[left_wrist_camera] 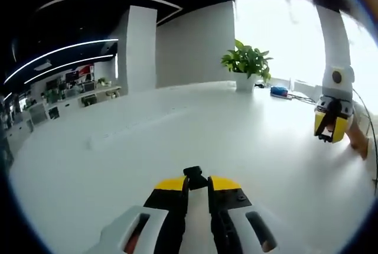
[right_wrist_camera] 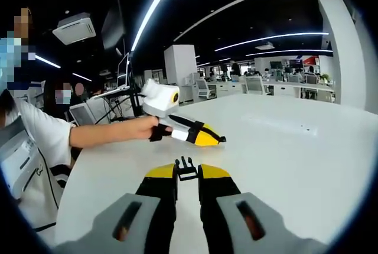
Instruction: Snap the two parts of the plastic buckle together until the buckle closes and remains connected.
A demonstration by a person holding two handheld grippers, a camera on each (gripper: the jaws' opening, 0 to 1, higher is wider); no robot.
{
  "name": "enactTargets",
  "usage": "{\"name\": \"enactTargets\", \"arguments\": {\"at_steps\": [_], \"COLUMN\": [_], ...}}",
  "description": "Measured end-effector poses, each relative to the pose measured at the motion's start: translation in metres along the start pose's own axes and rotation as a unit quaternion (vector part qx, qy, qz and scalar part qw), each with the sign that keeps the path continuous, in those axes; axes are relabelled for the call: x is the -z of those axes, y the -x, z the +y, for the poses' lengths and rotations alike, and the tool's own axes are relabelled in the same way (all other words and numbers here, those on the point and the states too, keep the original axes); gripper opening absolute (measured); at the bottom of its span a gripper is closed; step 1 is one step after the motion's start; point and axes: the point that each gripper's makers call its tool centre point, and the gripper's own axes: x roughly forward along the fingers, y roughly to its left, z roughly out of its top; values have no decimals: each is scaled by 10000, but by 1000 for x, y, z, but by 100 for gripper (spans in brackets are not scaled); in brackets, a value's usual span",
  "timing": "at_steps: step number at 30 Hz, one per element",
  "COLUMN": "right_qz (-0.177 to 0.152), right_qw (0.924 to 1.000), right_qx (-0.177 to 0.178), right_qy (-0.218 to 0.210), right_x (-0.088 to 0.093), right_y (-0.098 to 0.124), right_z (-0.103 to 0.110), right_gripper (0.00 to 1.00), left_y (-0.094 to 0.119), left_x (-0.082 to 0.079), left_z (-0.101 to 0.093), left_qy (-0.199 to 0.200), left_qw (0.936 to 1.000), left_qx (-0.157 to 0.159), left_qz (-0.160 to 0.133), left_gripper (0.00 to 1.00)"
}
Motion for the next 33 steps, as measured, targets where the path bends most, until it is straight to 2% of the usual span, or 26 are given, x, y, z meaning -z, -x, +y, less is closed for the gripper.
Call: {"name": "enactTargets", "arguments": {"at_steps": [8,12,16,20,33], "right_qz": [48,67,97,121,235], "right_qw": [10000,10000,9999,9999,9995], "right_qx": [-26,-46,-51,-66,-171], "right_qy": [-18,-35,-72,-99,-142], "right_x": [3,5,7,9,16], "right_y": [-2,-3,-5,-6,-12], "right_z": [1,2,1,1,5], "right_gripper": [12,12,12,12,12], "left_y": [15,27,38,48,70], "left_x": [0,3,4,3,10], "left_z": [-11,-19,-17,-19,-31], "left_qy": [-101,-308,-420,-272,-282], "left_qw": [9996,9988,9987,9990,9980], "left_qx": [254,367,275,349,539], "left_qz": [-8,65,79,-8,157], "left_gripper": [12,12,12,12,12]}}
